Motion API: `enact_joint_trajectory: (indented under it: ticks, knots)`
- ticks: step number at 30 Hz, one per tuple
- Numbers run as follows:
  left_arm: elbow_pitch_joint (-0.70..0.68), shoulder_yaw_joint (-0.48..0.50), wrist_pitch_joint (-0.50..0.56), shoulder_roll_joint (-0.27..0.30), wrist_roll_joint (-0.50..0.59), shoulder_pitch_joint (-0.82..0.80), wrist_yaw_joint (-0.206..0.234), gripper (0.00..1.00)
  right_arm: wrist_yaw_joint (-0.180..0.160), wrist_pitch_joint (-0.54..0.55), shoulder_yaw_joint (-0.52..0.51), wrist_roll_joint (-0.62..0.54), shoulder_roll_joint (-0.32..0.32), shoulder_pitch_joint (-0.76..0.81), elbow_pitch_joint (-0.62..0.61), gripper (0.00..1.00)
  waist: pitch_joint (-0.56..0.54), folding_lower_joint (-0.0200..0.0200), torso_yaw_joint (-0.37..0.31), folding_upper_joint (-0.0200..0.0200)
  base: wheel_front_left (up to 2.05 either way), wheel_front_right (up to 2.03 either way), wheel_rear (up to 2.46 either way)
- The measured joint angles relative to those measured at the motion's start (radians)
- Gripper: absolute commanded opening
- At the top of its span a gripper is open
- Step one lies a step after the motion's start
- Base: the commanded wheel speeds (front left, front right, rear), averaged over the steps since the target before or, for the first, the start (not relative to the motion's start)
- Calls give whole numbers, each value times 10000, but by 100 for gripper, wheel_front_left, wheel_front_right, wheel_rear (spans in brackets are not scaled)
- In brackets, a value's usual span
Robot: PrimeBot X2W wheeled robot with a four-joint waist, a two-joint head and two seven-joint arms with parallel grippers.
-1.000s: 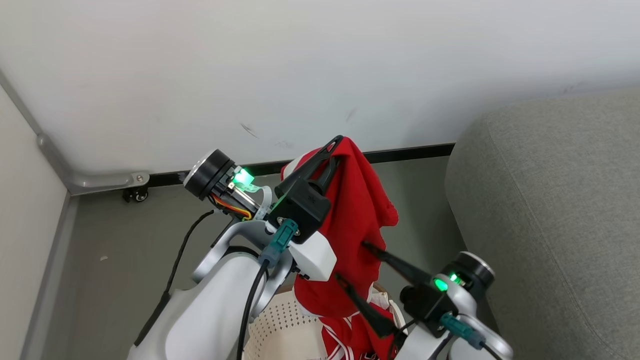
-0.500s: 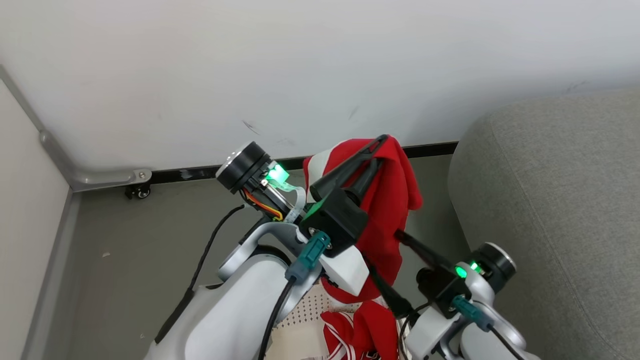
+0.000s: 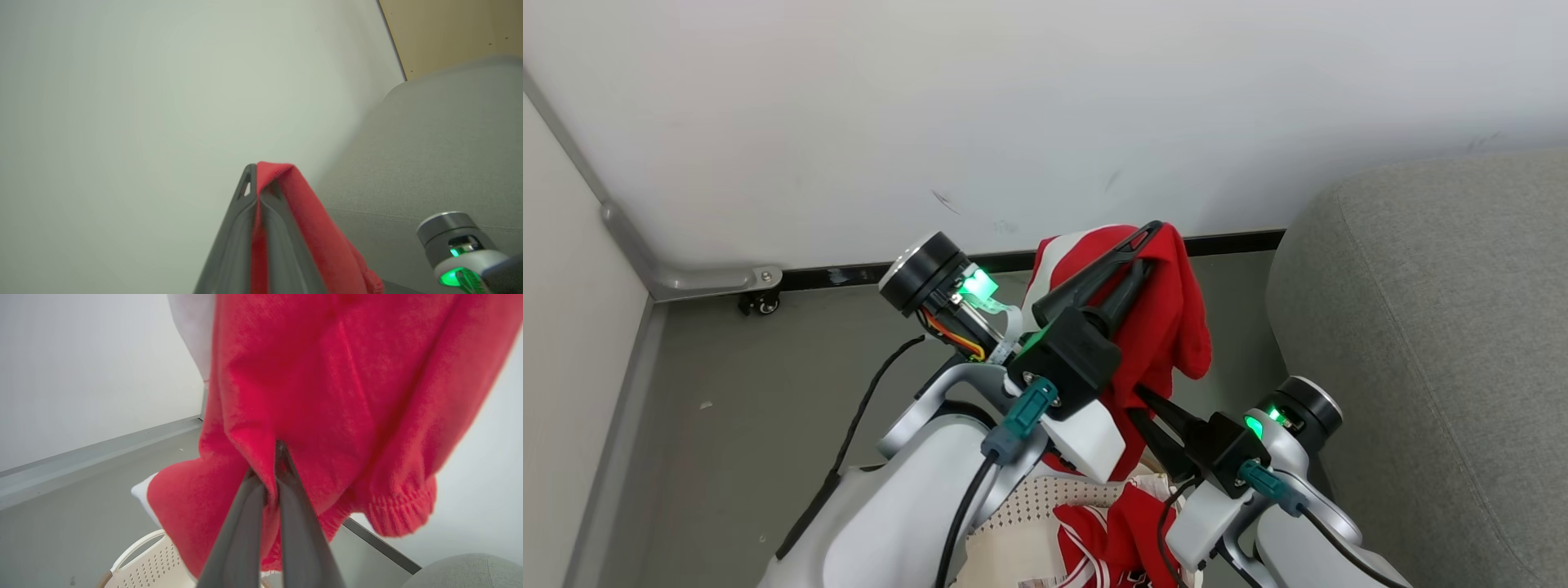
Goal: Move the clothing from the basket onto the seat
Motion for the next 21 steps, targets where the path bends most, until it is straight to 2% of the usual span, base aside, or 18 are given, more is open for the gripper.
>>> enact_joint_trajectory:
  ticks: [5,11,13,21]
  knots:
    - [295,247,-81,107,-163,115,29,0,0,-54,-58,92,10,34,105,0,14,0,-40,0,0,0,0]
    - [823,650,-196,326,-431,413,109,0,0,-54,-462,738,15,455,13,0,18,0,-148,0,0,0,0]
    - [1020,884,-305,403,-669,617,276,0,0,-56,-851,1216,23,784,-414,0,13,0,-229,1,0,0,0]
    - [1463,1363,-635,424,-1383,1252,359,0,0,-67,-2435,2393,48,1190,-1860,0,-24,0,-538,0,0,0,0]
